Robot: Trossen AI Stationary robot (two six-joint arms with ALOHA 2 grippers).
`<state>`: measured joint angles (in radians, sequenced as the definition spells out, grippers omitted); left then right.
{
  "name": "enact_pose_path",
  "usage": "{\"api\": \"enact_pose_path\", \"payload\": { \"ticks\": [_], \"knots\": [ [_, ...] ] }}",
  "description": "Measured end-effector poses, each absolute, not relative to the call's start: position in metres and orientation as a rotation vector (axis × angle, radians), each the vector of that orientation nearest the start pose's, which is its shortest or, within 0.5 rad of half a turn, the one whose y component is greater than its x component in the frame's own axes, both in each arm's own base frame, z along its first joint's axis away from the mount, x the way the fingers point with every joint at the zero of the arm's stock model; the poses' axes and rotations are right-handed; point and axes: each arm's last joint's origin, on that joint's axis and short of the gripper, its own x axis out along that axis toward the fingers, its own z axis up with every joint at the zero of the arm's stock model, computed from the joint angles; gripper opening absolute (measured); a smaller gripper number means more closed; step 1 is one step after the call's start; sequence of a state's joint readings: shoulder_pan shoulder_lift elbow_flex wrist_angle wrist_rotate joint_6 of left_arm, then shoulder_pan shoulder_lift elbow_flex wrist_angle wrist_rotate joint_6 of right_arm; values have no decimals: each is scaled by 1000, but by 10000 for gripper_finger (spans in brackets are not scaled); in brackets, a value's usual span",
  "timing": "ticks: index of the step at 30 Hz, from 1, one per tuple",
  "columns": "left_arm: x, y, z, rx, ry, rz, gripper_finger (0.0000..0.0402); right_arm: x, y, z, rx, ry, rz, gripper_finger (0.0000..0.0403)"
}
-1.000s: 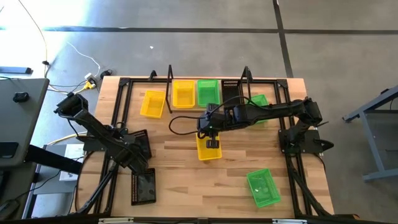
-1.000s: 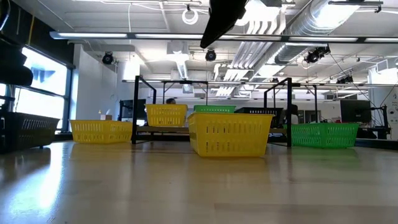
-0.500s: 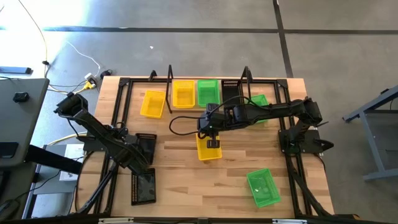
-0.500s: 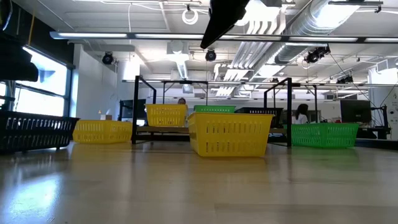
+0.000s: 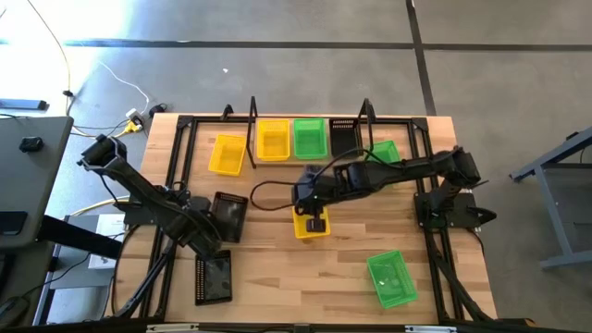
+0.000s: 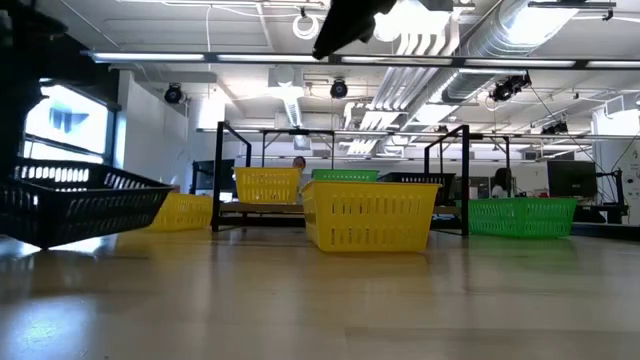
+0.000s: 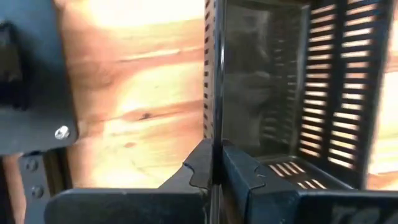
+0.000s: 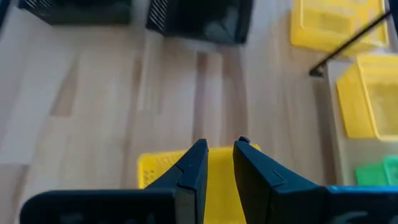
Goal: Stack baskets on shelf by color
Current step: Stack the top black bin on top of the black bin on the shelf
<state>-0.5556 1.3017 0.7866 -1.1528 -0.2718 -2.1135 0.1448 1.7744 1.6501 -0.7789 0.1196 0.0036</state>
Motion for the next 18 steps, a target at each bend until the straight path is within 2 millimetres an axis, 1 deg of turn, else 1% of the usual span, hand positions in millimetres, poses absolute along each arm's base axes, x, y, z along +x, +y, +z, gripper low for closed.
{"api": "enact_pose_path", "payload": {
  "ticks": [4, 8, 12, 18],
  "knots": [
    [168, -87, 204, -963, 945, 1208, 6, 383, 63, 319, -117, 832, 47, 62],
    [178, -84, 217, -918, 930, 1142, 5, 385, 72, 322, -50, 788, 39, 62],
    [187, -81, 229, -878, 904, 1089, 5, 383, 81, 322, -1, 789, 39, 62],
    [195, -78, 242, -833, 894, 1030, 5, 378, 100, 322, 20, 790, 69, 62]
  ]
}}
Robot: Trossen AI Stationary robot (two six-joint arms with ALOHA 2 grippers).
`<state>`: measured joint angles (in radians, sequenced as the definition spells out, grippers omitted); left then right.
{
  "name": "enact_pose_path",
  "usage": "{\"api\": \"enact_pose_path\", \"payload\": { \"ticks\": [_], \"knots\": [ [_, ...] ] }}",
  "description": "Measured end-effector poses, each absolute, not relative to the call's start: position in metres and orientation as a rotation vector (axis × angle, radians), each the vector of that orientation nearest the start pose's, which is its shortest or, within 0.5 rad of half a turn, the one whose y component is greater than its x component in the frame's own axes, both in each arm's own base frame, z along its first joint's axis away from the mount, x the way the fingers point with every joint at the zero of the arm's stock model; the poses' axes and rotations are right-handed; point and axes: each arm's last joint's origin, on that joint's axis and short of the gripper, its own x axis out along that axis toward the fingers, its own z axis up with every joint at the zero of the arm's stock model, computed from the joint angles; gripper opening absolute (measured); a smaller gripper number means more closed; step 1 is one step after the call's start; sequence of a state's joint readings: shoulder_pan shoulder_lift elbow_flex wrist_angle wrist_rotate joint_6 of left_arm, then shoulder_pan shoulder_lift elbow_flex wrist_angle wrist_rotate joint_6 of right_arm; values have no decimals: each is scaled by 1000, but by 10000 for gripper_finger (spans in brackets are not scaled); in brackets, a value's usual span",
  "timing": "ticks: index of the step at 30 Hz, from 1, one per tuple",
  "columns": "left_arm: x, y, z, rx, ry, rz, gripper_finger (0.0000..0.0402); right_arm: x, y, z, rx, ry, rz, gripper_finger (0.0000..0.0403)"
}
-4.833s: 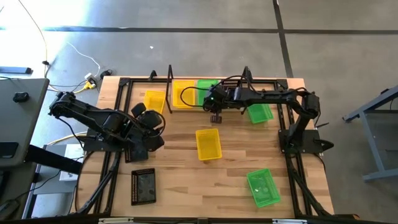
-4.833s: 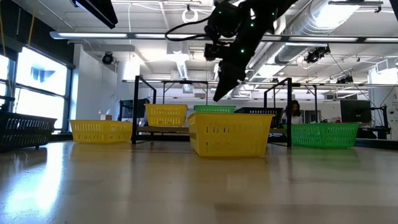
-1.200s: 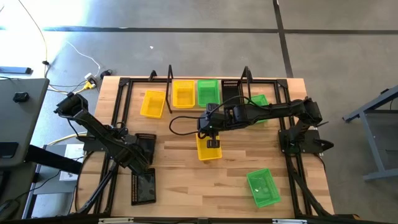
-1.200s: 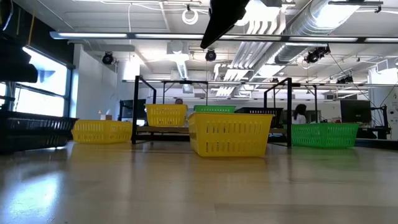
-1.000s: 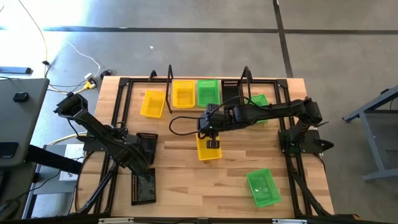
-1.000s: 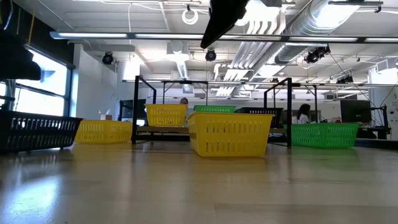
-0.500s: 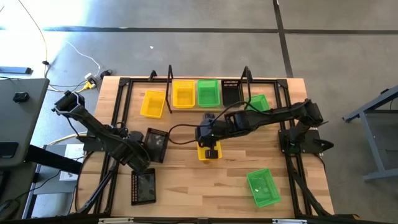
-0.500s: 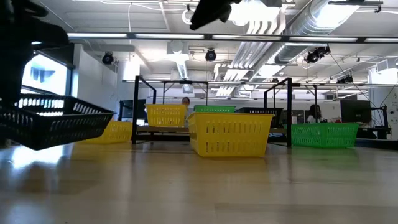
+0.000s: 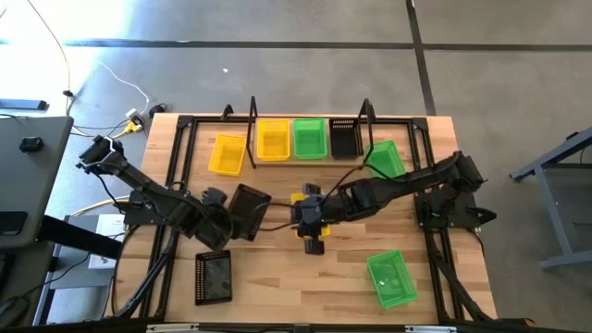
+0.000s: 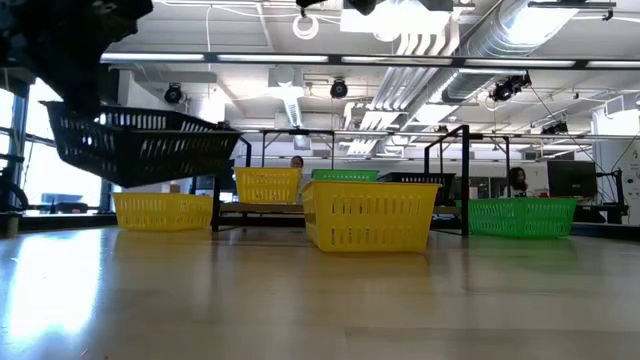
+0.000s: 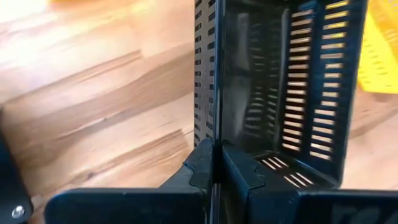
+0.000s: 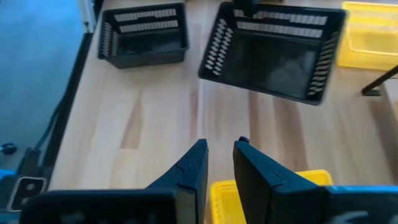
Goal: Stack baskets on shelf by color
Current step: Stack the top black bin on top of the black bin on the shelf
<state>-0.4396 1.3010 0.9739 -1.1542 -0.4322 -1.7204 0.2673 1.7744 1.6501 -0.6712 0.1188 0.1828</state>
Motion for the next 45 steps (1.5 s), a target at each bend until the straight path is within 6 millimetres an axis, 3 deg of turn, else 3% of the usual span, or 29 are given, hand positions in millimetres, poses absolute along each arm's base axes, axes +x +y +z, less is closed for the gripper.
{"api": "enact_pose_path", "payload": {
  "ticks": [10, 21, 32, 45],
  "knots": [
    [205, -74, 264, -821, 851, 974, 5, 374, 119, 324, 1, 773, 118, 62],
    [212, -69, 279, -915, 783, 994, 5, 377, 121, 327, -87, 716, 192, 63],
    [214, -66, 278, -1045, 718, 1076, 5, 387, 121, 335, -236, 573, 256, 129],
    [217, -58, 276, -1126, 636, 1163, 5, 419, 106, 301, -373, 580, 258, 135]
  ]
}}
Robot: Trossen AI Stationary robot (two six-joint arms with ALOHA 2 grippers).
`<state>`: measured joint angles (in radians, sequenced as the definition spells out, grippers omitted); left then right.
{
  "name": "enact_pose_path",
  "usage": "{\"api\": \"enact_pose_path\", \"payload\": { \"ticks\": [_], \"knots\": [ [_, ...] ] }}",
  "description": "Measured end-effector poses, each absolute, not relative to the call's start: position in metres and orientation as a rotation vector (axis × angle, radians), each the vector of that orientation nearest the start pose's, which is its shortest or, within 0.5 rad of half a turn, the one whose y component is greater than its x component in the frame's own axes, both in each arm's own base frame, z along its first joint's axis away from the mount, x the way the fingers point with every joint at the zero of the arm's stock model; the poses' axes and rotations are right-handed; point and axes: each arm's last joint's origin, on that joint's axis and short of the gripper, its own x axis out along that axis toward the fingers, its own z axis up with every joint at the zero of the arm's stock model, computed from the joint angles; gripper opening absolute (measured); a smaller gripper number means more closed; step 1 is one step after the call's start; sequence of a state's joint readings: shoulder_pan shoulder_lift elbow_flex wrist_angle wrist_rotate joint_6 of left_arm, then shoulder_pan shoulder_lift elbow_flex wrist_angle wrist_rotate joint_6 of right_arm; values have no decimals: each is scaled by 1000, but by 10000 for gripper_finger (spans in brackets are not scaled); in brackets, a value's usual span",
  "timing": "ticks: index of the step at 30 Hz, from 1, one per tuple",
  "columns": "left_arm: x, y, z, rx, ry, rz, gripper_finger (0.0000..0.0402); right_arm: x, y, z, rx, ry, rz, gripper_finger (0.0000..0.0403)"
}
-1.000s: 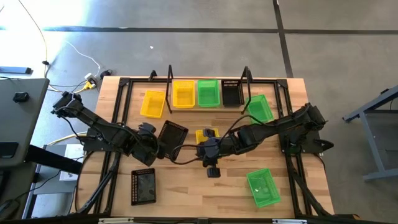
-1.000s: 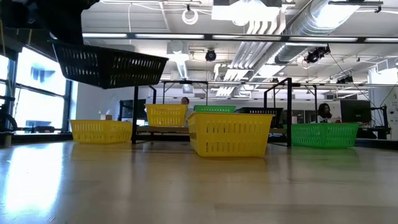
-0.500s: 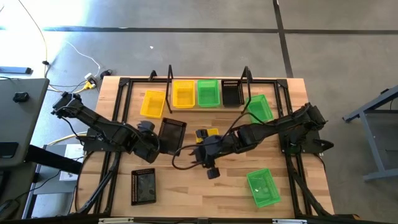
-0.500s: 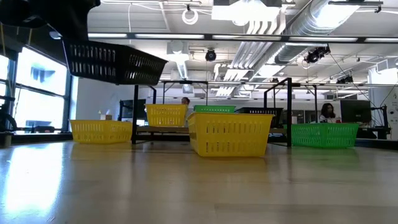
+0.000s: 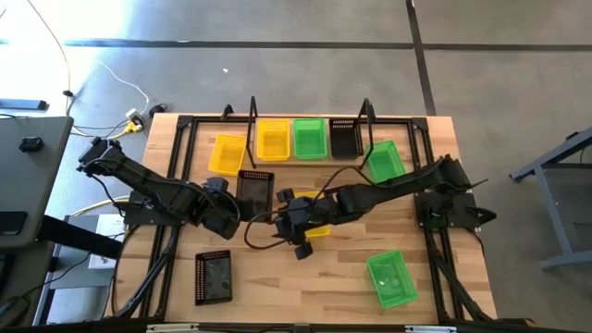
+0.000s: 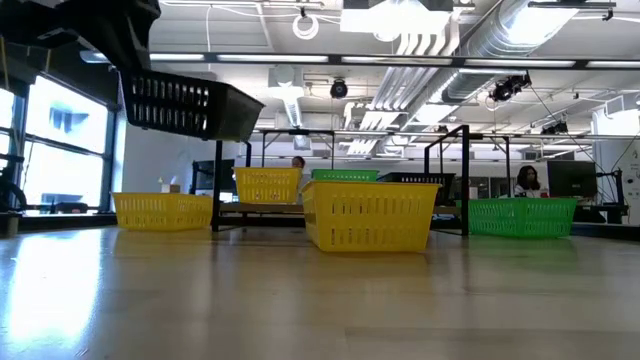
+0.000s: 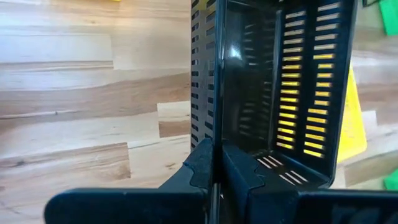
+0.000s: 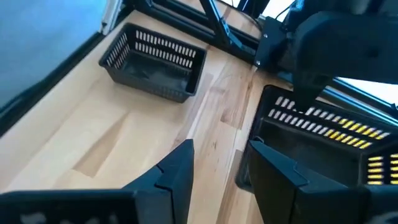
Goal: Stack baskets on shelf by color
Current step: Stack the top black bin on top of the black bin on the shelf
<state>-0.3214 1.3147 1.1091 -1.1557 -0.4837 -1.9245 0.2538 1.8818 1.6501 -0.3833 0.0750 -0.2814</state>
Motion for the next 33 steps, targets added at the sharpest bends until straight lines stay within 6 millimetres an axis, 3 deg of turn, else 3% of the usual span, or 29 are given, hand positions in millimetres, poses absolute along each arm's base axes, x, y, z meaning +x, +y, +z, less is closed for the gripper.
{"api": "enact_pose_path", "payload": {
  "ticks": [17, 33],
  "knots": [
    [230, -58, 270, -1108, 599, 1155, 5, 446, 93, 250, -377, 689, 176, 135],
    [235, -59, 272, -1068, 580, 1096, 5, 448, 79, 246, -289, 727, 52, 135]
  ]
}}
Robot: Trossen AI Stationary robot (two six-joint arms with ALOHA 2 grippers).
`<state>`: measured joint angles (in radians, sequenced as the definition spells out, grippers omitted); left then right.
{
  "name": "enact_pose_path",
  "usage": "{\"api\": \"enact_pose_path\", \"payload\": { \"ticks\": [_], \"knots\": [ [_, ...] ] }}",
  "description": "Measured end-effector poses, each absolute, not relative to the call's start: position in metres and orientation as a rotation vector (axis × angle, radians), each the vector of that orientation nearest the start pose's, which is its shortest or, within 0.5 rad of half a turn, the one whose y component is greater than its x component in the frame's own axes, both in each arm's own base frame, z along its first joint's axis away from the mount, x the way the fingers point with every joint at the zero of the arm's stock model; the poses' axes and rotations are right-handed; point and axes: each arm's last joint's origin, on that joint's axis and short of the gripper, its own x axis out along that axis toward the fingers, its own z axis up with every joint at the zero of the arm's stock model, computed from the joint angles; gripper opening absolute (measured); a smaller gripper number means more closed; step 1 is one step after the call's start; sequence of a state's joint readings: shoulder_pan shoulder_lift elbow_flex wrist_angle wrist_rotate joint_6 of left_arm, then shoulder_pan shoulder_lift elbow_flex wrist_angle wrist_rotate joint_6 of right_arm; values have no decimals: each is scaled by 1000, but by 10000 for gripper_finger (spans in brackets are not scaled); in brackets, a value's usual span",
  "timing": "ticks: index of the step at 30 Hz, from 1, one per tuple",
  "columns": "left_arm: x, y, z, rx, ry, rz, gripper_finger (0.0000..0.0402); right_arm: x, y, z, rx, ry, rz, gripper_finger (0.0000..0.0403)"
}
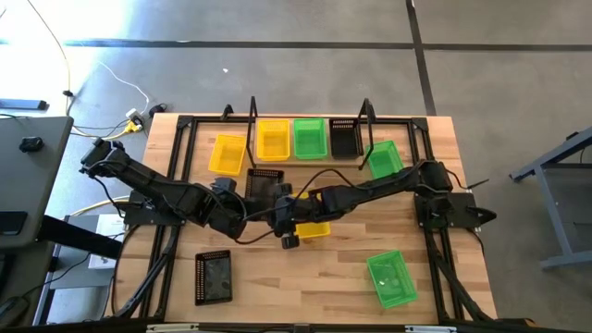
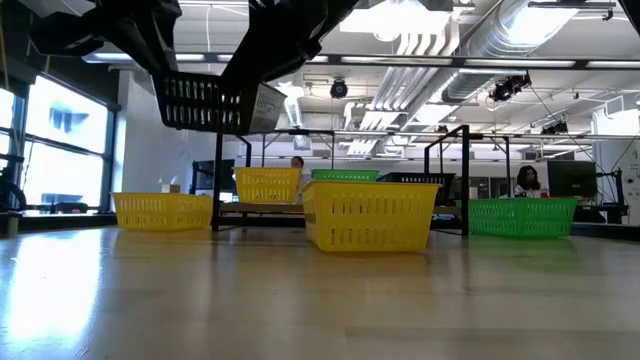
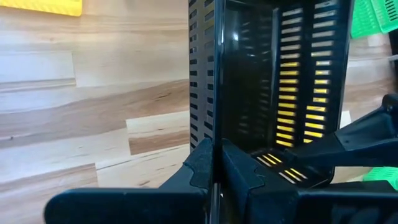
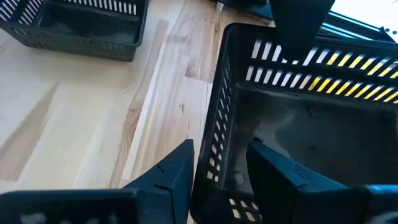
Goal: Stack baskets on shelf by color
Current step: Stack the top black bin on top of the black bin on the shelf
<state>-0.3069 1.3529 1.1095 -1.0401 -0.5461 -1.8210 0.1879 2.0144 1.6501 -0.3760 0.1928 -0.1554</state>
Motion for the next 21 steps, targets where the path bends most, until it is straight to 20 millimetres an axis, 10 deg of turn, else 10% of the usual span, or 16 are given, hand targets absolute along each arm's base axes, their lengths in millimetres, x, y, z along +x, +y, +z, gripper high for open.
{"api": "enact_pose_path", "payload": {
  "ticks": [21],
  "knots": [
    [242, -58, 274, -1002, 578, 1008, 29, 442, 73, 241, -125, 811, -48, 10]
  ]
}}
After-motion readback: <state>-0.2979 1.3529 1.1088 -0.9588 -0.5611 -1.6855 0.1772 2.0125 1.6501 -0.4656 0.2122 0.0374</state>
